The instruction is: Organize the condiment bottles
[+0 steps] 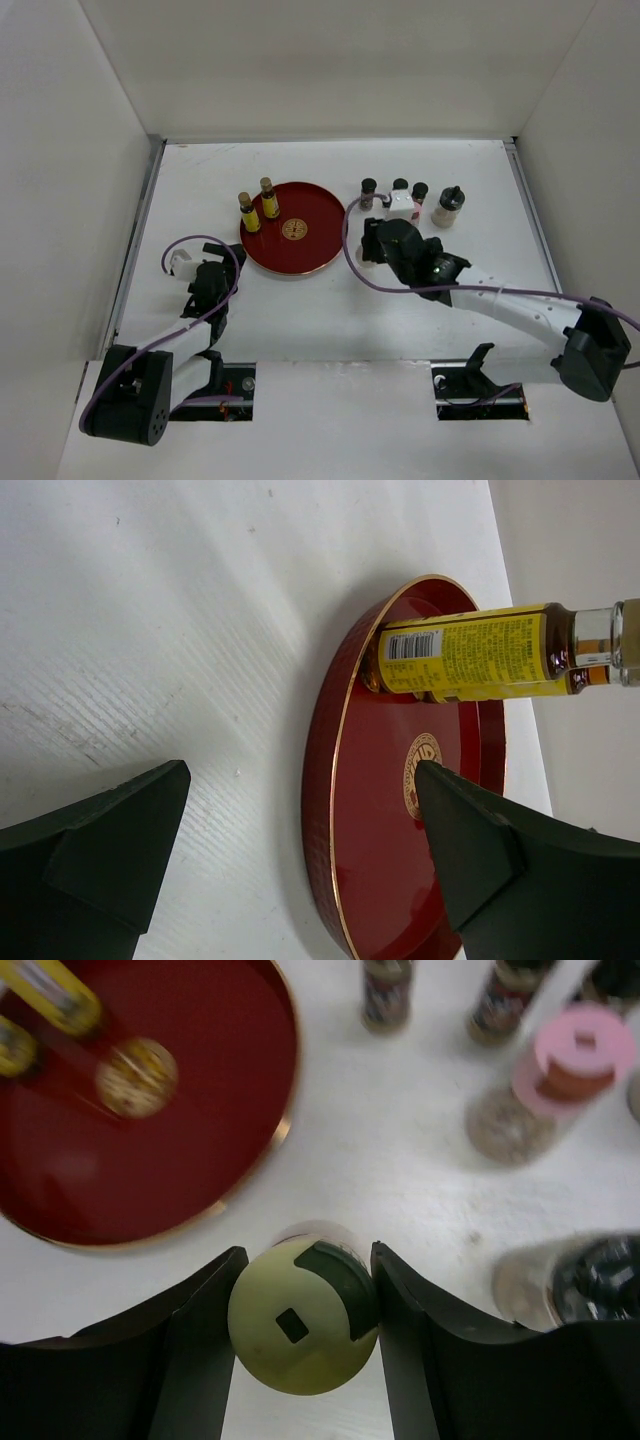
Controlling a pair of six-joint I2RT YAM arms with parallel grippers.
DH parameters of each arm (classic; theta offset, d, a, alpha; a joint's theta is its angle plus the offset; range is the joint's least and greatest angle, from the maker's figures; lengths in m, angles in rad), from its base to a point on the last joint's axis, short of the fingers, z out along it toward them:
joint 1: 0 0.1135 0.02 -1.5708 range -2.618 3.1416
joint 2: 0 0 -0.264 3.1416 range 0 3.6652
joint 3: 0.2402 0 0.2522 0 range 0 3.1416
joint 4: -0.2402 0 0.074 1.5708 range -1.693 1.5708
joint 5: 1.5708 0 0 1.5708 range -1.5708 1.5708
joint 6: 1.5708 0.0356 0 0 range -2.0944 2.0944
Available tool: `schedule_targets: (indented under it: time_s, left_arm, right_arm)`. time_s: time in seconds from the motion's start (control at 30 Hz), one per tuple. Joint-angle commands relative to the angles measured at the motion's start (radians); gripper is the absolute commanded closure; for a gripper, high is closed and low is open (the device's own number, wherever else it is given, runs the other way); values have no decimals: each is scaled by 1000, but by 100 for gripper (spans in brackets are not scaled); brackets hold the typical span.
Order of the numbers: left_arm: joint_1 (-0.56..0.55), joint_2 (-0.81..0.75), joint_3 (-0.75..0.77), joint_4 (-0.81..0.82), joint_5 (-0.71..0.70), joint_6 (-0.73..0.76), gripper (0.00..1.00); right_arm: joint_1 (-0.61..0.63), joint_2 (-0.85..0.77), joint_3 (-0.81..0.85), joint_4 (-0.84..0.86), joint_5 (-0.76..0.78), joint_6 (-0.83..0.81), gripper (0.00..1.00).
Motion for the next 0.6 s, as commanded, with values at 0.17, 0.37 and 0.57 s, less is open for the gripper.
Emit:
schedule_targets:
  time_s: [0.17,0.37,0.57]
  left_arm:
    - [0,10,19,62,6,0,0]
    - [-11,7,19,62,-2,3,0]
    - [-17,18,19,71,-6,6,0]
  right_arm:
    - [2,368,374,337,-126,-116,60]
    - [-56,737,746,362,-146,-185,60]
    - [-98,957,1004,330,-161,-181,58]
